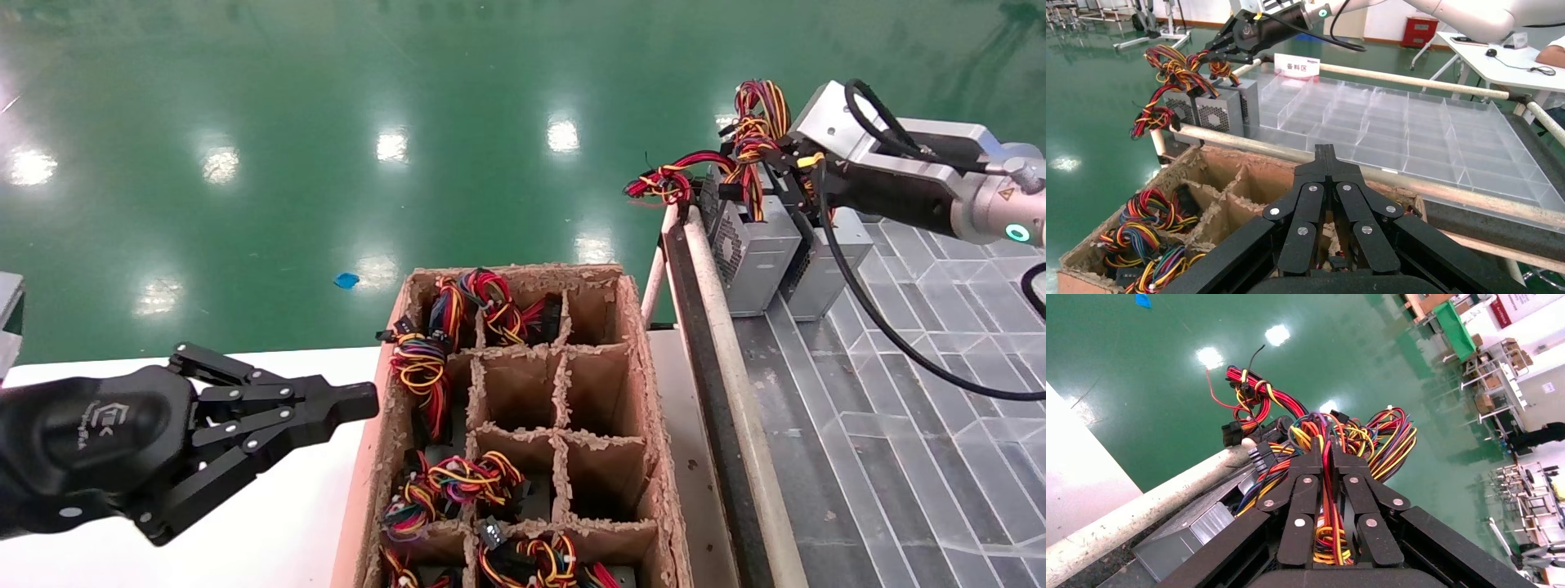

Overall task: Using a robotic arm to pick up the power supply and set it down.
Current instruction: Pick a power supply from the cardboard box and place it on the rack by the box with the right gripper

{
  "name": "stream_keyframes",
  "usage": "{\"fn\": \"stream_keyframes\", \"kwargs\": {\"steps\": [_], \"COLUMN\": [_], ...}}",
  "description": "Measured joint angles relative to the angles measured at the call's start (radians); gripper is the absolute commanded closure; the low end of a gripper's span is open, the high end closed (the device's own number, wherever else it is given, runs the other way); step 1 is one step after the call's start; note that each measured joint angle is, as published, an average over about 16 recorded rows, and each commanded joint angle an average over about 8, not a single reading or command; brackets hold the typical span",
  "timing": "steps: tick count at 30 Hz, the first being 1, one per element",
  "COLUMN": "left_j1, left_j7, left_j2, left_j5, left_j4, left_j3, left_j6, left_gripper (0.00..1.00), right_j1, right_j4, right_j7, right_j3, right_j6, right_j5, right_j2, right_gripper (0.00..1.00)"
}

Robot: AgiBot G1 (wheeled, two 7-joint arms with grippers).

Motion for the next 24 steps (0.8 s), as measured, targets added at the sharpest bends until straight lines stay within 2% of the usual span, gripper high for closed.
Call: {"fn": "stream_keyframes", "kwargs": {"steps": [11,24], "left_j1": [0.000,0.000], "left_j7": [0.000,0.000], "left_j2": [0.000,0.000], "left_j5": [0.000,0.000], "left_j4": [0.000,0.000], "left_j3": [0.000,0.000], "left_j6": [0.000,0.000], "left_gripper": [1.00,1.00], "right_j1": [0.003,-0.021], "right_j4": [0.004,0.029], "right_j7": [-0.016,-0.066], "right_j3": [0.002,0.040], "right_j6": [-0.016,-0.023], "right_j5": [0.015,0.108], "right_j2": [0.011,0.051], "right_gripper": [0.00,0.00]}}
